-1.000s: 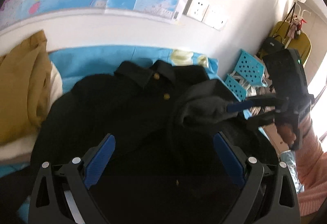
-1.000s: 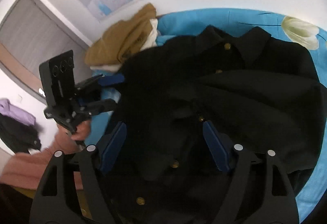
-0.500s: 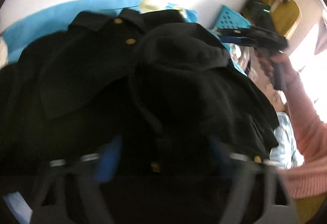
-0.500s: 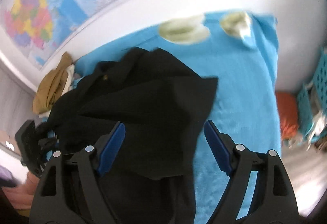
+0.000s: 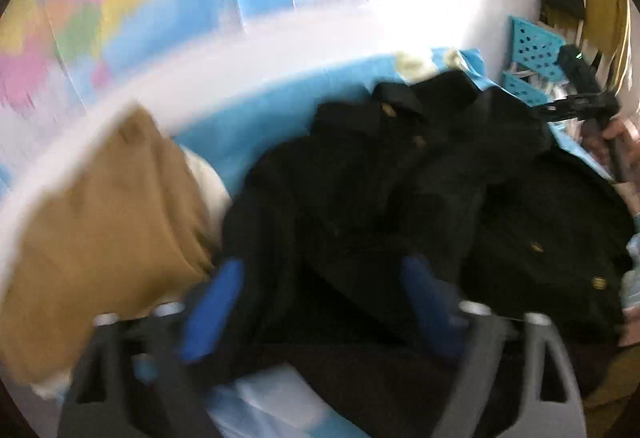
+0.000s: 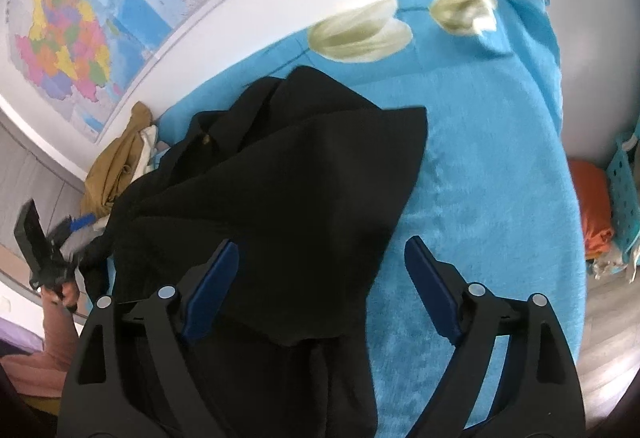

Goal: Fold large clothes

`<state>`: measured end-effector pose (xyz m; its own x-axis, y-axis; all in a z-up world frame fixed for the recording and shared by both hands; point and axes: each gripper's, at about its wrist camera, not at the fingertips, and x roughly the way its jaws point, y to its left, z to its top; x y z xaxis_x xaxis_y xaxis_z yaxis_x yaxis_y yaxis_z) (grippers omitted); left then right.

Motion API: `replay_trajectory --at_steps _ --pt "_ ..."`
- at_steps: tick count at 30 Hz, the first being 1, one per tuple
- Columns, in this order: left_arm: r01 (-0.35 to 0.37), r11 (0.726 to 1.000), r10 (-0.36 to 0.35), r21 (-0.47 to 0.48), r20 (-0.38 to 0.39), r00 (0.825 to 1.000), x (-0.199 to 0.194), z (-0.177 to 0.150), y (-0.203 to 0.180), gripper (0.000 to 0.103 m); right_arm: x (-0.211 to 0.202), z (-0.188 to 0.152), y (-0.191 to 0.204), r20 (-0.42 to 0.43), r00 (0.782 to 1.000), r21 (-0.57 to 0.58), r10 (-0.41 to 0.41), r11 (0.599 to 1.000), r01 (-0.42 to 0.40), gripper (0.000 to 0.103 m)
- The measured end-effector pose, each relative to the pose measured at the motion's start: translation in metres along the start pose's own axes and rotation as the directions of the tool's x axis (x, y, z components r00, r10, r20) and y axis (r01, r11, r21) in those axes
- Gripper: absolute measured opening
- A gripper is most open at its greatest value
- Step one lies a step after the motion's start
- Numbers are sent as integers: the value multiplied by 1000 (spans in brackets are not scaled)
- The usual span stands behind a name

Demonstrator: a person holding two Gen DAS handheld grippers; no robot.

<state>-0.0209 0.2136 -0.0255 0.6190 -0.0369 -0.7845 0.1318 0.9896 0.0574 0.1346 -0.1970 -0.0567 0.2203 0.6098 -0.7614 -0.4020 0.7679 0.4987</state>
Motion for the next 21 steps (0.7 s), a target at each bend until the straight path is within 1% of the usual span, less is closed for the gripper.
replay_trajectory --at_steps 1,3,6,7,8,9,10,11,12,13,14,15,17,18,19,20,21 --pt "17 1000 -17 -13 -2 1000 1 -5 1 90 4 0 -2 -9 1000 17 29 999 -29 85" --pt "64 997 -65 -50 -27 998 11 -12 0 90 9 -1 -3 -24 998 24 54 998 -54 85" --pt "140 985 -146 -100 -49 988 29 -22 -4 90 12 -5 2 -41 995 -6 89 996 -90 88" --pt "157 982 -163 -110 -55 985 35 -23 -7 88 13 -7 3 -56 991 -10 118 993 -119 78" --pt "166 980 -173 -112 -57 983 39 -24 -17 76 14 -8 6 -64 991 -23 117 993 -119 67" --pt "175 978 -182 -111 -59 982 44 -25 -20 66 13 -10 8 -60 993 -44 102 994 -104 39" --pt "175 978 -183 -114 -61 981 48 -23 -23 46 10 -11 8 -56 992 -56 114 992 -117 9" --pt "175 977 -183 -126 -57 981 51 -21 -24 30 6 -13 7 -48 991 -51 125 991 -127 10" --pt "173 976 -180 -135 -42 983 51 -18 -23 23 0 -13 9 -32 994 -65 102 992 -104 9" --pt "158 978 -162 -139 -16 987 47 -15 -20 11 -8 -13 10 -8 997 -84 78 993 -79 9" --pt "148 979 -148 -138 7 989 40 -12 -18 8 -19 -12 11 27 997 -93 77 993 -75 8" --pt "139 981 -135 -134 38 990 32 -9 -17 8 -34 -11 11 74 993 -91 95 992 -88 8" --pt "121 985 -112 -120 85 990 16 -8 -16 8 -45 -12 13 103 990 -117 91 990 -79 8" --pt "113 989 -104 -99 91 990 12 -10 -18 8 -41 -14 14 88 995 -128 45 991 -34 8" --pt "119 990 -112 -79 85 990 12 -12 -21 11 -33 -15 12 59 998 -126 12 992 -5 11" --pt "141 989 -138 -50 59 989 17 -18 -24 16 -22 -18 10 4 1000 -131 -7 991 7 13" --pt "153 988 -152 -36 27 988 23 -24 -26 18 -15 -20 8 -33 999 -134 -14 991 9 22"
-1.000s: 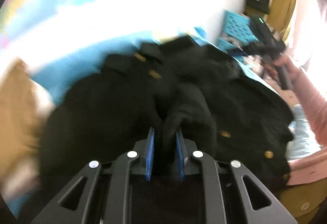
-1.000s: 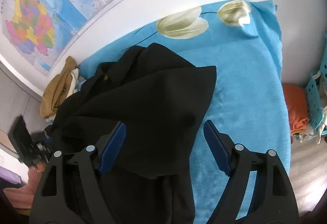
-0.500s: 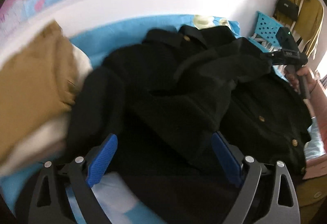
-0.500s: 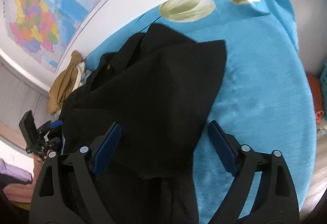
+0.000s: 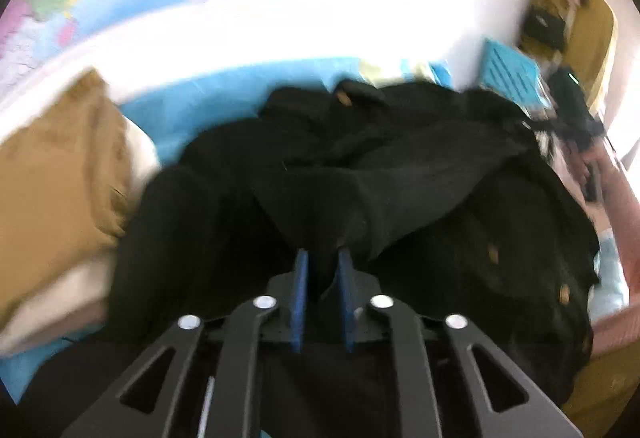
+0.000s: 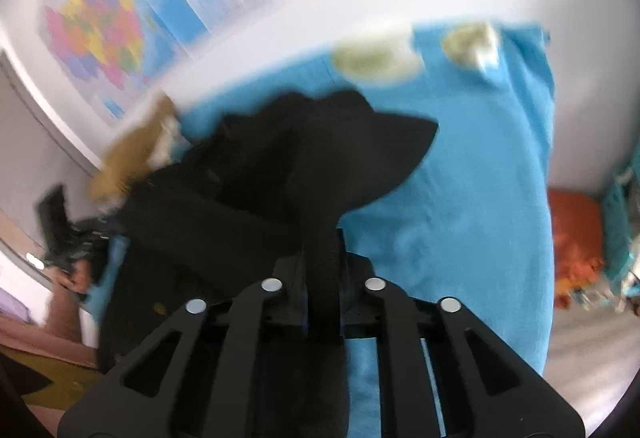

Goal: Fold large clothes

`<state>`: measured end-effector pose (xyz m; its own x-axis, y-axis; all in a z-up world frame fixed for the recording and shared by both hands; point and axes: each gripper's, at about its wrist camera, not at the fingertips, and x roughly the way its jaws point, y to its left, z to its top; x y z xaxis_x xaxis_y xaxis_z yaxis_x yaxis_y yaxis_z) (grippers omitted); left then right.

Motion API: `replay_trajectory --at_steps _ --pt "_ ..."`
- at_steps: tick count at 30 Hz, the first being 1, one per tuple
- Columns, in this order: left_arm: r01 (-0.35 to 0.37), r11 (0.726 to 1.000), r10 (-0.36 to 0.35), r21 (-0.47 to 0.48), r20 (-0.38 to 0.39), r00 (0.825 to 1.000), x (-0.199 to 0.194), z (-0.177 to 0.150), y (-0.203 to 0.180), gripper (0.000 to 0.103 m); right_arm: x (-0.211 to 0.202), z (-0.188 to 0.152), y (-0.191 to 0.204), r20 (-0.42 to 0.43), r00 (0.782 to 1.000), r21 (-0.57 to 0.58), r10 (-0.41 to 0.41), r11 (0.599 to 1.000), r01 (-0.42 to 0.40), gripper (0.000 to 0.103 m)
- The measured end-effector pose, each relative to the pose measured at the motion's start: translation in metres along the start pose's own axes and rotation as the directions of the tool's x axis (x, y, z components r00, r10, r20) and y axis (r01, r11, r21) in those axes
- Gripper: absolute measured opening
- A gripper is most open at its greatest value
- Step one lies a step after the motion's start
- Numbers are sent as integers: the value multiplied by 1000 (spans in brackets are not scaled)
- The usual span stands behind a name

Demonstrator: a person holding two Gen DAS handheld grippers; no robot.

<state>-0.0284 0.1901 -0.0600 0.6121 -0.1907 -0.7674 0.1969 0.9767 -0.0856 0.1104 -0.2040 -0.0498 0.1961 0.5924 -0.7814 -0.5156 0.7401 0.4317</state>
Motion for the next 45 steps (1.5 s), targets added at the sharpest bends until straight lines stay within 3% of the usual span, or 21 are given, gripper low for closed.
replay_trajectory --at_steps 1,3,4,8,13,15,16,17,19,22,27,30,32,33,34,36,38,39,42,45 --pt "4 1000 -4 1 -30 1000 6 -6 0 29 6 -2 -2 -24 999 1 -25 1000 25 37" --pt "45 998 -46 -38 -50 998 10 -12 7 62 3 -1 -6 -1 999 23 -37 999 37 67" --pt "60 996 -63 -61 -49 997 10 -12 12 80 -4 3 -8 35 999 38 -15 999 14 67" --pt "116 981 -117 -158 0 993 2 -5 28 93 -19 23 -2 137 988 15 -70 998 69 66" --pt "155 961 -159 -227 2 987 23 12 37 92 16 49 31 118 982 -152 -145 975 162 66" --pt "166 955 -170 -247 8 985 34 19 34 85 35 56 44 88 980 -217 -179 957 194 66" --pt "161 956 -165 -245 5 986 37 22 33 64 47 58 51 79 977 -261 -196 942 210 62" --pt "139 962 -144 -237 -5 990 42 25 31 49 58 59 56 64 973 -315 -222 921 230 56" --pt "118 965 -120 -233 5 993 41 29 28 32 74 61 61 23 959 -375 -282 887 269 9" --pt "109 965 -99 -238 52 994 25 31 31 18 63 71 64 35 975 -353 -220 910 218 7" --pt "92 957 -67 -277 99 993 -3 23 48 17 26 92 87 170 985 -341 -28 936 86 5" --pt "91 947 -70 -308 78 994 -4 8 59 18 53 91 95 107 993 -375 -54 923 90 6" --pt "78 950 -66 -301 49 997 0 0 59 22 89 85 90 13 989 -389 -150 910 144 13" --pt "63 956 -55 -286 35 998 2 -3 56 24 100 84 86 -24 982 -386 -190 907 166 23" --pt "48 961 -43 -271 23 999 4 -4 54 31 101 81 82 -36 982 -372 -185 914 159 39" --pt "11 971 -10 -238 7 1000 6 -5 49 39 86 82 73 -4 991 -318 -130 940 123 46" --pt "22 972 -22 -236 3 1000 6 -4 51 57 54 84 58 70 995 -225 -70 971 84 58" --pt "29 971 -29 -239 4 1000 7 -3 52 60 43 84 54 93 994 -197 -54 978 72 60" --pt "43 969 -43 -244 8 999 7 -1 59 65 14 75 57 144 988 -193 -52 978 79 57" --pt "43 968 -43 -245 8 999 13 2 61 65 26 60 82 114 991 -285 -64 954 94 54"
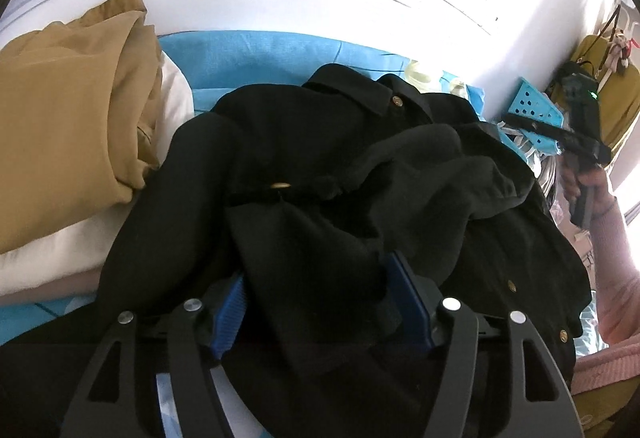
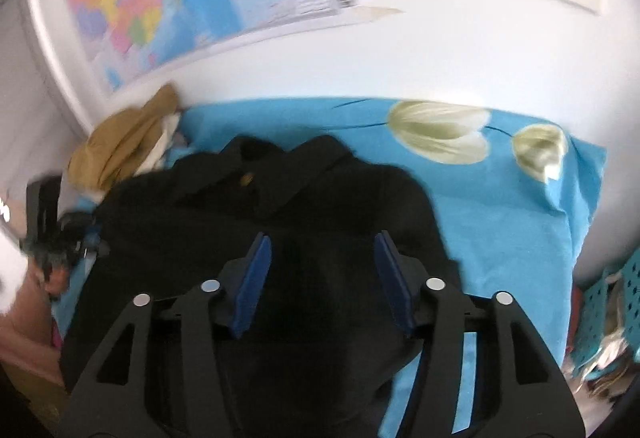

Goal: Fold large clothes

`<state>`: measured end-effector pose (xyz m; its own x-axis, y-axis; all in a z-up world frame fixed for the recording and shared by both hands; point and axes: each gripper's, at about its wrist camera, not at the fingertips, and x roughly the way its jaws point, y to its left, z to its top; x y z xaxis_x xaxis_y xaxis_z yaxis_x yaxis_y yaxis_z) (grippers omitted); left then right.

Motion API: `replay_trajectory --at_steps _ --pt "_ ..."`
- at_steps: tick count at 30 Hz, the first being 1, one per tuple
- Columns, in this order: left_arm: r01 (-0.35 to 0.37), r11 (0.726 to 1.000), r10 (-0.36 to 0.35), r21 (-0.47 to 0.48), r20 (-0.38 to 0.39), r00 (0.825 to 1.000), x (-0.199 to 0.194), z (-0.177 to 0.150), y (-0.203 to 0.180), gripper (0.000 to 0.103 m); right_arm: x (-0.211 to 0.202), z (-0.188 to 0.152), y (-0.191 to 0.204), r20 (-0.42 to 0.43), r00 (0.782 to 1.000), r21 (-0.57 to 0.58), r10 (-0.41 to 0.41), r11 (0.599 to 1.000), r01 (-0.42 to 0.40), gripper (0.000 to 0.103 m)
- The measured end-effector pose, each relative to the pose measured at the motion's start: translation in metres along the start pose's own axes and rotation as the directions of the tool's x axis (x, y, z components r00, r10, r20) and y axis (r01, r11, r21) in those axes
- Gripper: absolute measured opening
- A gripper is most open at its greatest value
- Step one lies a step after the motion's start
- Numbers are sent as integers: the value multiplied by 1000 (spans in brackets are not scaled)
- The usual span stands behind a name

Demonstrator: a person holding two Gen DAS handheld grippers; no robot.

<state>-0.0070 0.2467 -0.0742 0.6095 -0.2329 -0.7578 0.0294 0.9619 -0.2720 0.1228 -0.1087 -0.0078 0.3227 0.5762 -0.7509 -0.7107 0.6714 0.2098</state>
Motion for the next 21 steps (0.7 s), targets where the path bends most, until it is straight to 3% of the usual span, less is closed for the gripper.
replay_trajectory --at_steps 2,5,9,12,17,21 --pt "-12 1000 12 9 3 1000 0 -1 -2 65 21 -9 19 -64 998 -71 -23 997 19 51" --pt "-38 999 38 21 -3 999 1 -2 -5 65 54 -24 13 -183 979 -79 -93 994 80 47" --pt "-77 997 75 24 57 996 -26 -10 -6 72 49 -21 9 -178 973 -82 -144 988 131 38" --pt "-133 991 131 4 145 981 -61 -22 3 79 34 -15 21 -170 967 -107 -188 979 171 46" --pt "-268 956 289 -120 221 932 -122 -51 42 82 14 4 70 -89 991 -157 -96 984 81 53" --pt "-370 903 413 -220 201 888 -151 -78 75 82 21 12 136 -94 992 -270 83 957 -105 58"
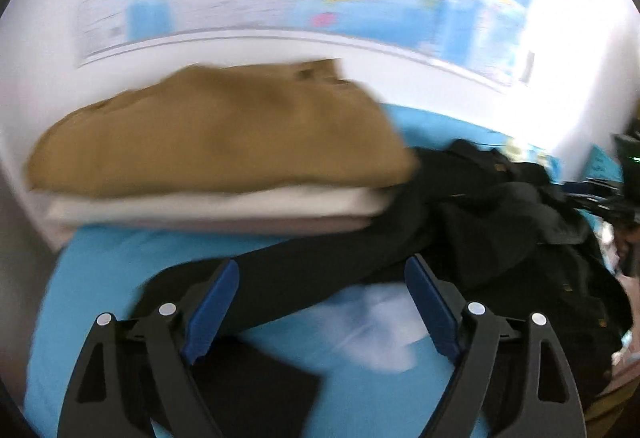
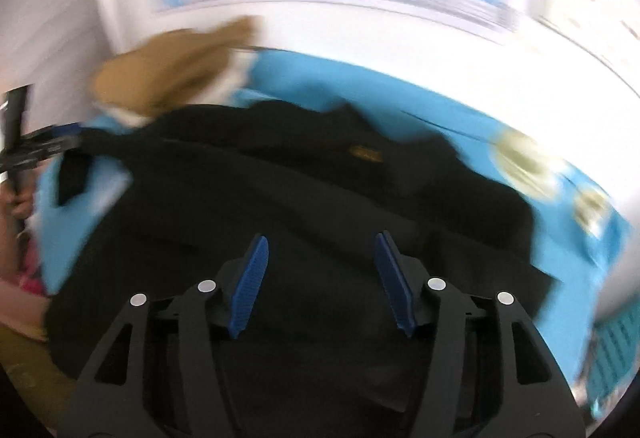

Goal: Fold large clothes

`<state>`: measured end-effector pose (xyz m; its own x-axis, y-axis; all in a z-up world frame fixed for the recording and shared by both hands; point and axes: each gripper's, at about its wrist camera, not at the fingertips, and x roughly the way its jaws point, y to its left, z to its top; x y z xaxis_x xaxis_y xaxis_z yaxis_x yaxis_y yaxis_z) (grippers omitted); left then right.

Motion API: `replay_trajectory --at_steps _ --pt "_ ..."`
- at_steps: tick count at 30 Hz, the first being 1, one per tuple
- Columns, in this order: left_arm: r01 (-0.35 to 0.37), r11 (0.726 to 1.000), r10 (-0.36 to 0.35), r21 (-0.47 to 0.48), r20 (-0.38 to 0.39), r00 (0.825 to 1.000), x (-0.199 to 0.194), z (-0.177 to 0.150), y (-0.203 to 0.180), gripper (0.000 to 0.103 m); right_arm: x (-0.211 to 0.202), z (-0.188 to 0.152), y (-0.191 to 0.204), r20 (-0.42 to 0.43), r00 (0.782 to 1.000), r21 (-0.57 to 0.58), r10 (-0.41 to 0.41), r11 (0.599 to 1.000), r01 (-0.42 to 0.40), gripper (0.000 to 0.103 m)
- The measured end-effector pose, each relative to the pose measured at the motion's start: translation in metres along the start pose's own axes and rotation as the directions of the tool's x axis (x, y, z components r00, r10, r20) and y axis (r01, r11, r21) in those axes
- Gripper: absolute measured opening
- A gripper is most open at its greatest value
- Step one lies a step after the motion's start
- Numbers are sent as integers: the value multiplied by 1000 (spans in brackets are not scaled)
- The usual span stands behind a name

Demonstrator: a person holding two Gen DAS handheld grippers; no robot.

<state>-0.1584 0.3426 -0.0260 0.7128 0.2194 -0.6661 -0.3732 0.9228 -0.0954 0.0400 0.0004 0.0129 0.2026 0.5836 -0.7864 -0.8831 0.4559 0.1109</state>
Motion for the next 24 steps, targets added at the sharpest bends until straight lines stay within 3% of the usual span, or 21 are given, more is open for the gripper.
replay_trajectory --at_steps 2,7,13,16,18,20,21,22,23,24 --pt "-39 999 39 -21 -3 999 -7 -6 18 82 13 11 28 -14 997 -55 71 996 -72 58" --pt "-45 999 45 -9 -31 999 -19 -29 35 85 56 35 95 -73 977 -165 200 964 -210 61" --pt "-71 991 83 116 -111 990 -4 -50 23 91 101 52 149 -150 930 -168 336 918 -359 62" --pt "-141 972 163 187 -107 981 3 -53 17 91 120 58 178 -181 911 -182 370 898 -401 62" --pt "-164 966 184 198 -87 979 3 -49 19 84 129 59 195 -189 910 -208 369 890 -405 62" --pt "-172 966 187 194 -61 980 0 -44 25 64 134 62 201 -192 910 -216 367 889 -404 62" --pt "-175 965 189 194 -58 980 -1 -40 29 59 137 65 202 -186 909 -200 374 891 -407 62" --pt "-173 965 188 198 -59 980 0 -36 32 48 137 67 200 -181 904 -179 387 891 -417 62" --pt "-181 960 198 212 -63 978 2 -32 35 28 137 68 195 -173 898 -150 404 891 -429 62" --pt "-173 959 197 223 -87 977 7 -29 39 19 136 70 191 -165 898 -128 409 893 -430 63"
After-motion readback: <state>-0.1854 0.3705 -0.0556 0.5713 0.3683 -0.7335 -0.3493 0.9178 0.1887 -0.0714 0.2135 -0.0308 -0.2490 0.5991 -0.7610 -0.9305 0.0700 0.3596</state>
